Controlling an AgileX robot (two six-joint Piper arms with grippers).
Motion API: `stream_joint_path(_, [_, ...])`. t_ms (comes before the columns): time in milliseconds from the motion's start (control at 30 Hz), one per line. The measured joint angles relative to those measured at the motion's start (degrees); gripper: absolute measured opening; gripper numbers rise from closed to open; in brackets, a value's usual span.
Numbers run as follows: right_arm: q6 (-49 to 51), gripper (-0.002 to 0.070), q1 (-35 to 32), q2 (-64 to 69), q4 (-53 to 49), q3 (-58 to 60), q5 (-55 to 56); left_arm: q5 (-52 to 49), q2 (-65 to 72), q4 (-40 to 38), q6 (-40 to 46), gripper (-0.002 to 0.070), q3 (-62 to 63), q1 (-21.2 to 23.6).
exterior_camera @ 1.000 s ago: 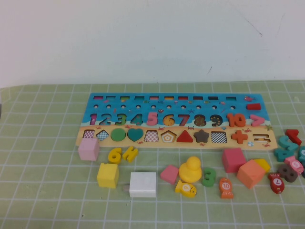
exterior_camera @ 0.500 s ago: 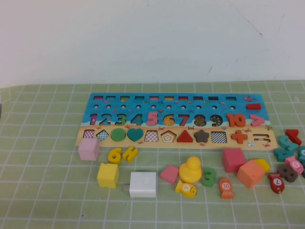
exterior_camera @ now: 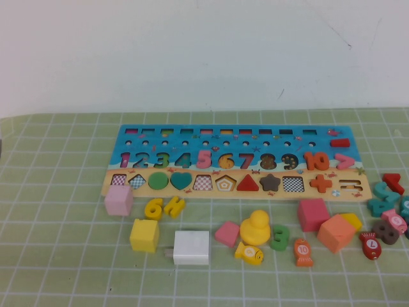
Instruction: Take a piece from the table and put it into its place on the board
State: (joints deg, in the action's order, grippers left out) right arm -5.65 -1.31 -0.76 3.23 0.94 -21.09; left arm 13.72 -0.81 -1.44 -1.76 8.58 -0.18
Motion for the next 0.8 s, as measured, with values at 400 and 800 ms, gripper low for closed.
stream_joint_path(400, [0.00,-0.0003,0.00,0.00,0.00,0.00,0.00,-42.12,17.65,2.54,0.00,-0.0002,23.28,0.00])
stream_joint_path(800, [0.00,-0.0003,0.00,0.00,0.00,0.00,0.00,-42.77,37.96,-0.21,0.36,-0.0002,34.61,0.00])
